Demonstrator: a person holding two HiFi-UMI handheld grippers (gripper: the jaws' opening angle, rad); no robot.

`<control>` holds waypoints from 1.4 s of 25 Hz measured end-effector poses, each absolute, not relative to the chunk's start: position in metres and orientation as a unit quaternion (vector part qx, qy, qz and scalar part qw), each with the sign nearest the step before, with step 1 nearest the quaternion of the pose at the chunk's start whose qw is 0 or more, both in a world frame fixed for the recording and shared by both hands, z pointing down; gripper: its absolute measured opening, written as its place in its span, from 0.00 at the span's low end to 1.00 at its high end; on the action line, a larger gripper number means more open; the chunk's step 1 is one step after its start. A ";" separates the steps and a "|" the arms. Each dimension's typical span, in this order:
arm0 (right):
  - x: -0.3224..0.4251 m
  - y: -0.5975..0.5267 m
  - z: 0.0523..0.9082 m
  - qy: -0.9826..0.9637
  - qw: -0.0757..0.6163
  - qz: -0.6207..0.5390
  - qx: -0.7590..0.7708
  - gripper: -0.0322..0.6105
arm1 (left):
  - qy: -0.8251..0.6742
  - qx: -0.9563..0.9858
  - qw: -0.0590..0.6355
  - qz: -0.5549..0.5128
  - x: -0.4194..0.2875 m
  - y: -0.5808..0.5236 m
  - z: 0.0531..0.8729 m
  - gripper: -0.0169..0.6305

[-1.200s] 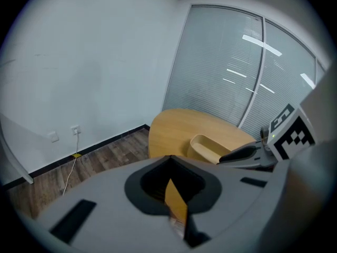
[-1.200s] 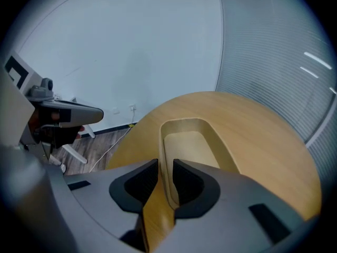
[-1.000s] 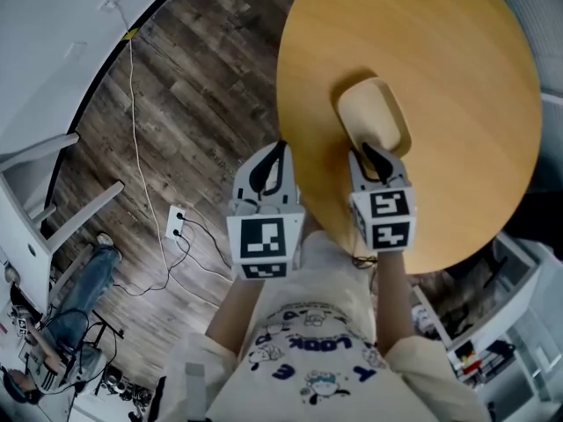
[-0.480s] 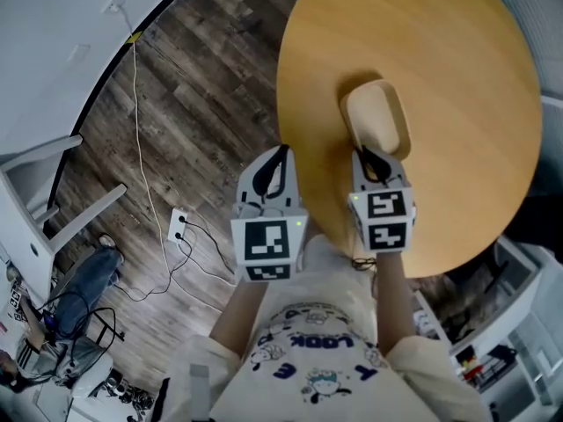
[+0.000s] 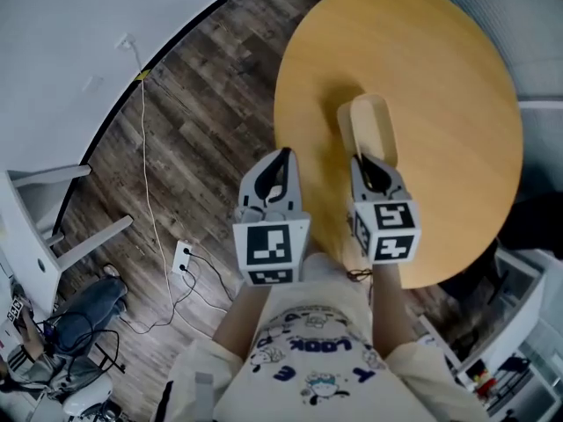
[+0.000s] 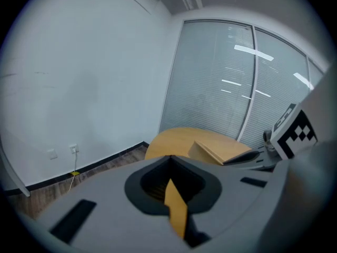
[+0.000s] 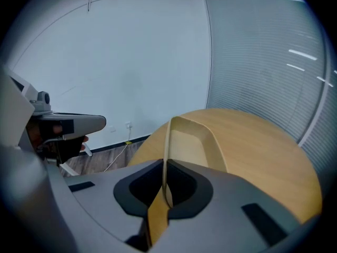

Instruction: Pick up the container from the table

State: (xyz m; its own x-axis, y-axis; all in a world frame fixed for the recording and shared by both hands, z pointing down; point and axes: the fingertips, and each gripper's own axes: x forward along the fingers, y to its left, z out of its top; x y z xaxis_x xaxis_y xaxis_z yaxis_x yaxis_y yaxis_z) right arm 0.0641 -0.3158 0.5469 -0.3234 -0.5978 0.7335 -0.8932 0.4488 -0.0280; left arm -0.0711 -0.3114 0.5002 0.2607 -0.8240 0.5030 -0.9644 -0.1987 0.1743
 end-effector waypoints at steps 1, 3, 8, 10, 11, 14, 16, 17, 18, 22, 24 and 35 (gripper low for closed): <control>0.069 -0.315 0.541 -0.786 0.323 0.214 0.482 0.08 | -0.590 0.762 0.222 0.148 -0.066 -0.310 0.495 0.03; 0.072 -0.315 0.523 -0.790 0.303 0.200 0.493 0.08 | -0.590 0.768 0.205 0.140 -0.061 -0.309 0.479 0.03; 0.034 -0.339 0.442 -0.790 0.276 0.160 0.524 0.08 | -0.586 0.783 0.182 0.103 -0.097 -0.332 0.409 0.03; 0.031 -0.342 0.420 -0.791 0.256 0.146 0.535 0.08 | -0.587 0.787 0.166 0.092 -0.099 -0.335 0.390 0.03; 0.032 -0.343 0.411 -0.793 0.244 0.138 0.540 0.08 | -0.588 0.789 0.155 0.086 -0.097 -0.336 0.382 0.03; 0.034 -0.345 0.382 -0.799 0.208 0.115 0.553 0.08 | -0.590 0.795 0.126 0.069 -0.094 -0.339 0.358 0.03; 0.029 -0.344 0.362 -0.795 0.202 0.107 0.562 0.08 | -0.590 0.797 0.115 0.058 -0.103 -0.343 0.336 0.03; 0.027 -0.345 0.351 -0.793 0.199 0.101 0.567 0.08 | -0.590 0.798 0.109 0.053 -0.108 -0.345 0.326 0.03; 0.026 -0.346 0.339 -0.792 0.190 0.091 0.573 0.08 | -0.591 0.799 0.103 0.047 -0.112 -0.346 0.317 0.03; 0.028 -0.345 0.301 -0.785 0.151 0.066 0.597 0.08 | -0.594 0.801 0.075 0.031 -0.115 -0.347 0.290 0.03; 0.027 -0.343 0.286 -0.787 0.128 0.052 0.602 0.08 | -0.596 0.800 0.064 0.024 -0.117 -0.345 0.280 0.03; 0.022 -0.324 0.248 -0.791 0.094 0.023 0.604 0.08 | -0.601 0.798 0.046 -0.010 -0.119 -0.327 0.244 0.03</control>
